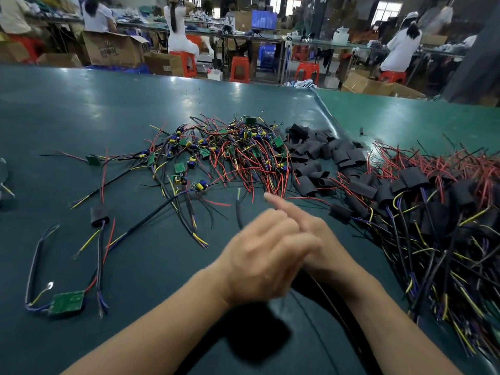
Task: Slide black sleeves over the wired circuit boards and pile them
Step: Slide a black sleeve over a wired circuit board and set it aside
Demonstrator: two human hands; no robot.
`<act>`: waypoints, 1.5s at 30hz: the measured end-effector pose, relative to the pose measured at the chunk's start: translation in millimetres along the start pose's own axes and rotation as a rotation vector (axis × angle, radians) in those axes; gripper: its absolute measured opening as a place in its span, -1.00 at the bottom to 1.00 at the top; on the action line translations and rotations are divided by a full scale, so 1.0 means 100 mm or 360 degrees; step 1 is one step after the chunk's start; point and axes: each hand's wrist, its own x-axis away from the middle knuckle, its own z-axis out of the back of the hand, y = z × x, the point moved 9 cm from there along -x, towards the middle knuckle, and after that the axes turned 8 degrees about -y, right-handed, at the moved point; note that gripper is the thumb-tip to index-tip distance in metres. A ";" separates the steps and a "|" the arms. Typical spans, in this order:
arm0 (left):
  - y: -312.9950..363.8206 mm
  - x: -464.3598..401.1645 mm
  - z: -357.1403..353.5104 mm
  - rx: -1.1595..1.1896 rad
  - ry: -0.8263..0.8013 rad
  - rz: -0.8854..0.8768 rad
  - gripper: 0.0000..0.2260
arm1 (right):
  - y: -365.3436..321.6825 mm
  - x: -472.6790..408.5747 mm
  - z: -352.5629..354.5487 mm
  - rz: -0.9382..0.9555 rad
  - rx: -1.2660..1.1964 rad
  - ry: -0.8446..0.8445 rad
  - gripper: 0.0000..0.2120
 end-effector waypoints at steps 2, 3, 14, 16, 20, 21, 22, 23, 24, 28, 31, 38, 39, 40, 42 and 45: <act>0.07 0.01 -0.14 -0.0017 -0.0089 -0.0052 -0.82 | -0.08 0.03 -0.07 0.0061 -0.0029 -0.0133 -0.54; 0.04 0.02 -0.15 -0.0040 -0.0087 -0.0023 -0.83 | -0.08 0.03 -0.08 0.0058 -0.0052 -0.0168 -0.67; -0.79 0.43 0.37 -0.0333 0.0573 0.0897 -0.88 | -0.08 0.13 -0.20 -0.0090 -0.0605 -0.0535 -0.50; -0.80 0.42 0.34 -0.0277 0.0574 0.0898 -0.88 | -0.09 0.10 -0.20 -0.0091 -0.0572 -0.0387 -0.65; -0.81 0.40 0.29 -0.0179 0.0507 0.0952 -0.85 | -0.05 0.01 -0.01 -0.0021 -0.0552 0.0078 -0.95; -0.84 0.40 0.29 -0.0134 0.0517 0.0984 -0.80 | -0.01 0.01 0.06 -0.0045 -0.0655 0.0193 -0.93; -0.87 0.42 0.31 -0.0103 0.0538 0.1026 -0.73 | 0.06 0.02 0.14 -0.0094 -0.0799 0.0302 -0.92; -0.91 0.44 0.33 -0.0101 0.0554 0.1075 -0.67 | 0.13 0.04 0.18 -0.0164 -0.0966 0.0396 -0.91; -0.95 0.46 0.35 -0.0119 0.0551 0.1139 -0.66 | 0.21 0.05 0.20 -0.0243 -0.1123 0.0460 -0.91; -1.13 0.59 0.18 0.0055 0.0302 0.1372 -0.71 | 0.37 0.08 0.07 -0.0548 -0.1083 0.0312 -0.90; -1.09 0.59 0.15 0.0239 0.0353 0.1311 -0.57 | 0.32 0.09 0.00 -0.0611 -0.0732 0.0142 -0.64; -0.65 0.34 0.24 0.0087 0.0523 0.0851 -0.69 | 0.20 0.08 -0.25 -0.0604 -0.0692 -0.0340 -0.56; -0.59 0.31 0.21 0.0079 0.0510 0.0778 -0.72 | 0.14 0.08 -0.31 -0.0548 -0.0808 -0.0409 -0.65; -0.54 0.28 0.18 0.0087 0.0498 0.0719 -0.74 | 0.07 0.08 -0.37 -0.0474 -0.0887 -0.0483 -0.76; -0.48 0.26 0.14 0.0162 0.0518 0.0647 -0.75 | -0.04 0.11 -0.45 -0.0378 -0.0917 -0.0577 -0.85; -0.48 0.28 0.16 0.0428 0.0643 0.0578 -0.75 | -0.04 0.11 -0.40 -0.0394 -0.0936 -0.0519 -0.86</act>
